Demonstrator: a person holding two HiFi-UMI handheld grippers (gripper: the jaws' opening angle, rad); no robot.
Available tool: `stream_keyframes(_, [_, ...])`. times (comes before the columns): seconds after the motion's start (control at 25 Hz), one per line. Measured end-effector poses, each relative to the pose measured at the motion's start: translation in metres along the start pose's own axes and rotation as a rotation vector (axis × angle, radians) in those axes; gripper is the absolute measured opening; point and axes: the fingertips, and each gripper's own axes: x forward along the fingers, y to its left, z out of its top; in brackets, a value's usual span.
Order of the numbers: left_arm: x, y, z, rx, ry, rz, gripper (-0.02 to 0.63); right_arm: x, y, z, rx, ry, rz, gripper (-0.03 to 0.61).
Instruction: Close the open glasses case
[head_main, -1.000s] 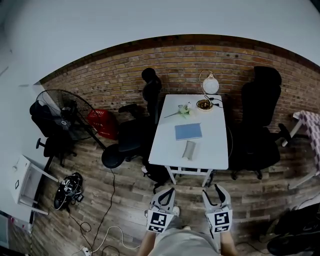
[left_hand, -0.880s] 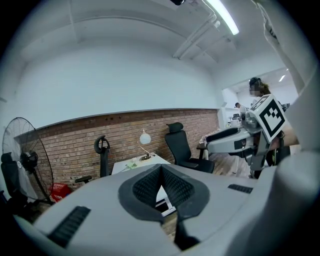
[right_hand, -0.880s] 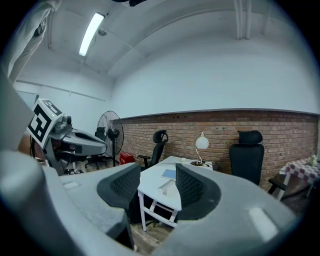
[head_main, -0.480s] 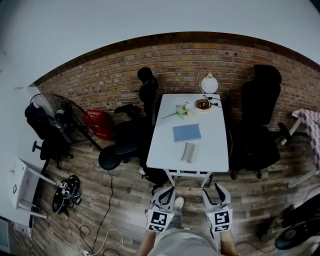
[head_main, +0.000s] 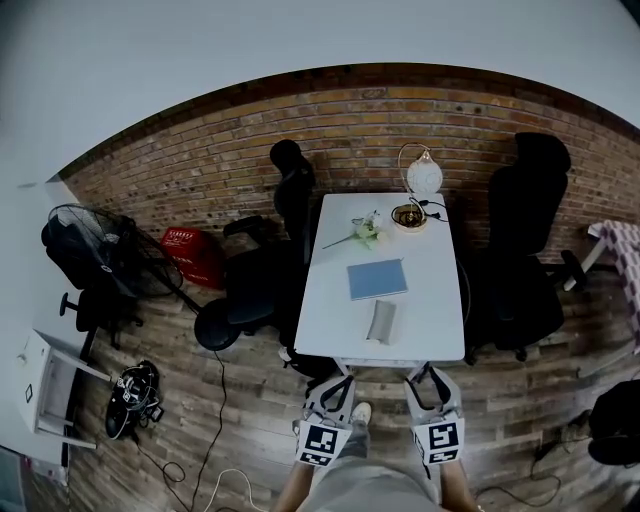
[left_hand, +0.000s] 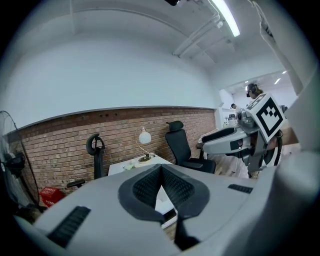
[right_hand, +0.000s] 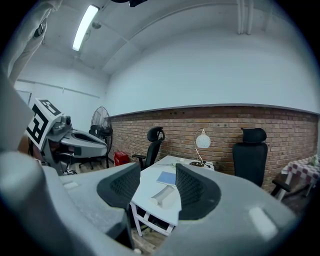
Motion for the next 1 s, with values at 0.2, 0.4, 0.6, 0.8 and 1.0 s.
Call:
stream_keyframes(0.2, [0.028,0.025,0.002,0.000,0.004,-0.023,0.003,0.035,-0.012,0.003,0.000,0.003,-0.022,0.222])
stream_keyframes(0.4, [0.051,0.047,0.003,-0.004,0.004,-0.049,0.003,0.063,-0.019,0.007,0.007,0.035,-0.044,0.222])
stream_keyframes(0.6, [0.073,0.070,0.006,-0.008,0.003,-0.073,0.003,0.089,-0.026,0.017,0.005,0.037,-0.071,0.222])
stream_keyframes(0.8, [0.096,0.090,0.011,-0.011,-0.005,-0.098,0.003,0.114,-0.034,0.023,0.011,0.059,-0.098,0.222])
stream_keyframes(1.0, [0.118,0.105,0.011,-0.007,-0.014,-0.121,0.002,0.136,-0.042,0.028,0.016,0.072,-0.125,0.222])
